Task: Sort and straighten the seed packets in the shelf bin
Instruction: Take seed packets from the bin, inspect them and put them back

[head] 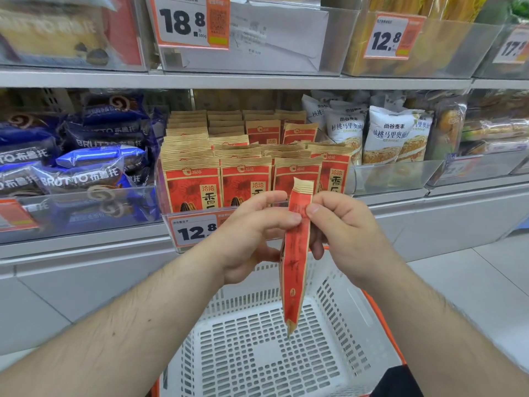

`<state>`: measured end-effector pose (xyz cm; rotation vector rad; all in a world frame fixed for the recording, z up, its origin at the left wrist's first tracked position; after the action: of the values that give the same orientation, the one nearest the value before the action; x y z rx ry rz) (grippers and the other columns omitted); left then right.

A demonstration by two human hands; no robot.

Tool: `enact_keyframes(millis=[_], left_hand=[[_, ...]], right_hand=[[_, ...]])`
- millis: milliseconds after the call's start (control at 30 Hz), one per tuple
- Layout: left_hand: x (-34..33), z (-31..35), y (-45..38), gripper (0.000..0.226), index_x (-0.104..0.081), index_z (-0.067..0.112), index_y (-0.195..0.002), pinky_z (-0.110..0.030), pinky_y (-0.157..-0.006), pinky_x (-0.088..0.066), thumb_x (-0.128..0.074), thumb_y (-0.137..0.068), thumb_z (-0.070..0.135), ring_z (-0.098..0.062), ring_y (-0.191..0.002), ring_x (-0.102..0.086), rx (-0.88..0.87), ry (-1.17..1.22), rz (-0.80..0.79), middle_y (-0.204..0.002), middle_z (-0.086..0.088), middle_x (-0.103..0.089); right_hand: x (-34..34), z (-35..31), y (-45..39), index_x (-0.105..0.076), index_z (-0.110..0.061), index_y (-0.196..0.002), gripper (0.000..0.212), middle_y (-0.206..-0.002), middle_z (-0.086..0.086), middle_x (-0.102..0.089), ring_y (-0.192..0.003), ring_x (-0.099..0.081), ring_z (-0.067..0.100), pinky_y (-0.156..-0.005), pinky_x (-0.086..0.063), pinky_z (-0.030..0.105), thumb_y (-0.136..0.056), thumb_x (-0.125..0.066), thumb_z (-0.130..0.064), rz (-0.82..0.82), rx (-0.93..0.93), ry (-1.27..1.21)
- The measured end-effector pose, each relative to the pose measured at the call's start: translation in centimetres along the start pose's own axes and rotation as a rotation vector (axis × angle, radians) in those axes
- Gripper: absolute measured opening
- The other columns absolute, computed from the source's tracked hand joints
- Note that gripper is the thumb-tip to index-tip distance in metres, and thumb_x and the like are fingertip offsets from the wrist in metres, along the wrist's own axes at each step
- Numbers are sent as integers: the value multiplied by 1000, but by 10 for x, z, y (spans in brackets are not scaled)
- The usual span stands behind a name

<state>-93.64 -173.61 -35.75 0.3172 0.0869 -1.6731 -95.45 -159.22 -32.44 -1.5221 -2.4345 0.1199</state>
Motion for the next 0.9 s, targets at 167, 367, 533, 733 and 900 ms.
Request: enact_keyframes(millis=[167,367,533,733,900], left_hand=[[-4,2,0,74,-54,4,-130,-50,-76,-48,-73,-63,27,-37,-91,-62,-16,26,-85,-96,-26,-63],[-3,2,1,72,-55,7,-131,-45,-71,-51,-74,-63,26,-35,-87,-64,-5,-13,-74,-93,-24,-65],[3,4,0,72,-53,15,-131,-41,-65,-56,-76,-64,23,-25,-86,-71,-67,-16,182,-112,-14,-68],[14,11,-1,58,-52,20,-116,-37,-61,-52,-80,-65,26,-22,-83,-68,-173,113,411,-117,-16,-65],[17,14,-1,48,-49,19,-118,-33,-55,-53,-78,-80,19,-13,-64,-68,-195,165,431,-110,-11,-67]], right_hand=[[0,3,-2,-61,-13,-69,25,-54,3,-59,-42,-47,15,-44,-40,25,-90,-50,-20,-6,-2,-57],[1,4,0,-61,-16,-68,33,-54,0,-60,-42,-48,13,-44,-41,24,-98,-48,-11,-9,18,-45],[6,2,0,-64,-14,-72,28,-56,-3,-61,-46,-53,12,-49,-45,24,-98,-56,-11,18,34,136],[16,8,4,-72,-10,-72,16,-65,5,-69,-62,-65,21,-61,-59,39,-83,-75,-20,-335,-158,402],[12,6,8,-75,-11,-80,15,-72,1,-73,-67,-71,19,-71,-60,44,-91,-67,-16,-420,-189,539]])
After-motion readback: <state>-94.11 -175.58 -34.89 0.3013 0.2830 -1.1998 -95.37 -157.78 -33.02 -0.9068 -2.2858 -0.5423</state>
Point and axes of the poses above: each hand's wrist, its own y-axis away from the middle knuckle, its own x-axis out of the back of the hand, z = x × y, the point moved 3 cm from there along -y, towards the middle knuckle
